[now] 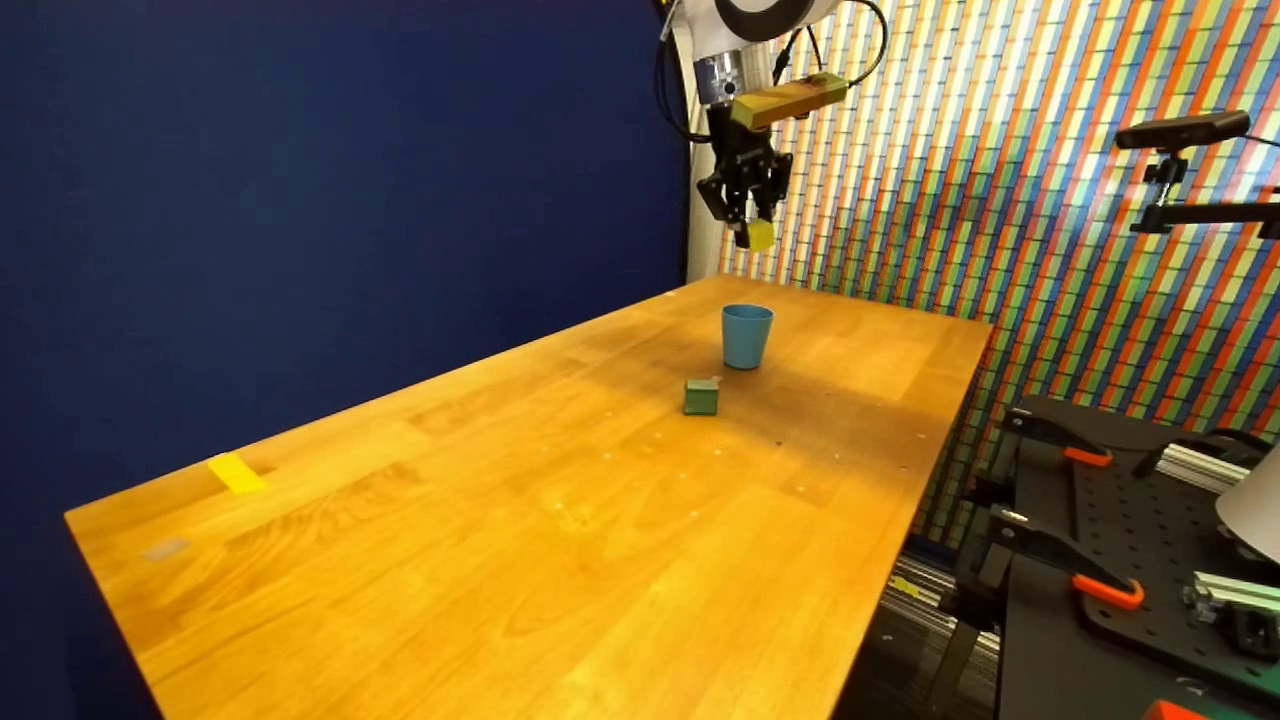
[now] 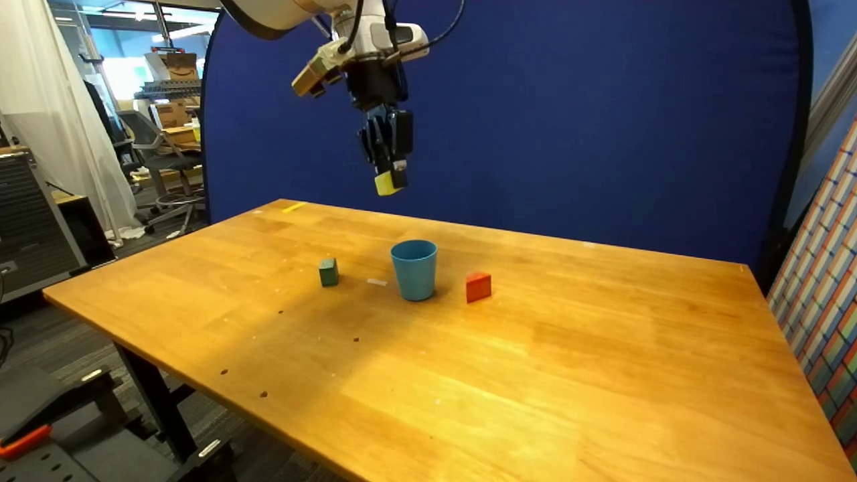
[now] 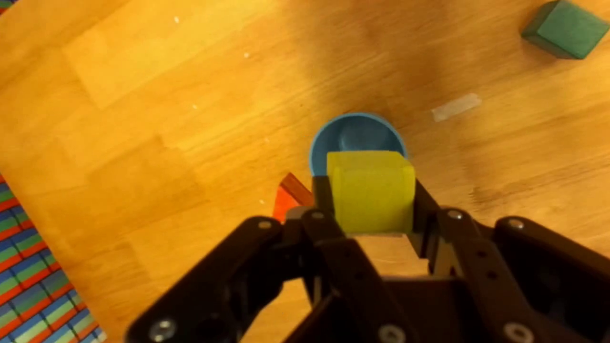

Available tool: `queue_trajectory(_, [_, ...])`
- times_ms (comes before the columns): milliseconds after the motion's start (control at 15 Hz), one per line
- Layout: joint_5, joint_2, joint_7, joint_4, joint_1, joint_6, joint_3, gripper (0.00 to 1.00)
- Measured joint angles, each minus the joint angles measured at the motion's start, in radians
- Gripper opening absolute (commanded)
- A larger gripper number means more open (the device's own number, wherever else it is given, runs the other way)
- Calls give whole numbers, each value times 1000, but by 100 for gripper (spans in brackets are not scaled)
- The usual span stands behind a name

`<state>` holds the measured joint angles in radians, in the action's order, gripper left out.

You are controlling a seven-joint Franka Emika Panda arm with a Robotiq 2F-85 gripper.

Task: Put the yellow block in the blue cup

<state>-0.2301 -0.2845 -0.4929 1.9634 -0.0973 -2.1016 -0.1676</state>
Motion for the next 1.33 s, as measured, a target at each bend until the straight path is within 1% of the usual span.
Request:
queue_trajectory(133, [0, -4, 0, 16, 29, -2, 0, 16])
queue_trajectory(333, [0, -30, 0, 21, 47, -5, 0, 16])
queue_trajectory(733, [1, -135, 0, -2, 49, -26, 6, 16])
queue_trajectory(1133, [1, -210, 0, -66, 44, -28, 15, 16])
queue_trajectory(1200, [1, -218, 0, -79, 42, -28, 17, 17])
queue_trajectory(1267, [1, -225, 0, -91, 40, -28, 18, 64])
queue_trajectory(1333, [1, -231, 0, -104, 38, -28, 20, 64])
